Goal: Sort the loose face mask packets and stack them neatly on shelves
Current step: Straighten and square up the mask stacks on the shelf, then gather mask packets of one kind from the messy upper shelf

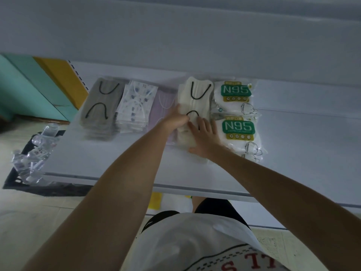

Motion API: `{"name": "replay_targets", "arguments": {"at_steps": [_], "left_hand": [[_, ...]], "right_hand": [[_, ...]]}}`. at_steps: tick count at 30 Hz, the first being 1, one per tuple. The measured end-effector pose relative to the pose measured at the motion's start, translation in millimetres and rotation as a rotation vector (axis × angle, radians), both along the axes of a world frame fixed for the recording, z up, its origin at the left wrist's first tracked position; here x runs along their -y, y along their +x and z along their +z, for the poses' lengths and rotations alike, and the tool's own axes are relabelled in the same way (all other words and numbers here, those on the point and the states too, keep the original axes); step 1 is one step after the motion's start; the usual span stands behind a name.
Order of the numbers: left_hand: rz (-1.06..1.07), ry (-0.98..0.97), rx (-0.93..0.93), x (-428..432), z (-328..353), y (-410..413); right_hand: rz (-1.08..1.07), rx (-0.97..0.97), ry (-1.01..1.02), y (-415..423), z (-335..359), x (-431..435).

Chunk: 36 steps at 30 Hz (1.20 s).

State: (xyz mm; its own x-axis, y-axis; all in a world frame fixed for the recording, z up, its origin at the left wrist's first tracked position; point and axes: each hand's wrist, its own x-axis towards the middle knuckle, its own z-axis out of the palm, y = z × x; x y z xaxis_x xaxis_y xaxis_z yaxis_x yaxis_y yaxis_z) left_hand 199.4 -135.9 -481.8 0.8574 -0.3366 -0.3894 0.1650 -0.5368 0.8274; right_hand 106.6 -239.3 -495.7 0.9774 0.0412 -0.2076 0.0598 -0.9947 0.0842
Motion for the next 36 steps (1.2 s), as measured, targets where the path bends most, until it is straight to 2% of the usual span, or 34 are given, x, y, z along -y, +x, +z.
{"name": "replay_targets", "arguments": {"at_steps": [5,11,16,23,26,33,36], "left_hand": [[0.002,-0.036,-0.015,5,4,1],[0.053,-0.110,-0.043,5,0,-2],[0.068,-0.184,0.020,-7,19,-22],[-0.076,0.090,0.194,-85,62,-58],[-0.140,0.148,0.235,-126,81,-78],[-0.237,0.203,0.245,-171,114,-116],[-0.380,0.166,0.300,-168,143,-144]], "right_hand": [[-0.005,0.119,-0.005,13,10,14],[0.036,-0.038,0.051,11,5,15],[0.066,-0.016,0.076,4,21,22],[0.116,-0.059,0.090,-39,63,-7],[0.133,-0.068,0.130,-69,84,-26],[0.097,-0.105,0.191,-128,100,-65],[0.212,-0.057,0.304,-143,117,-76]]}}
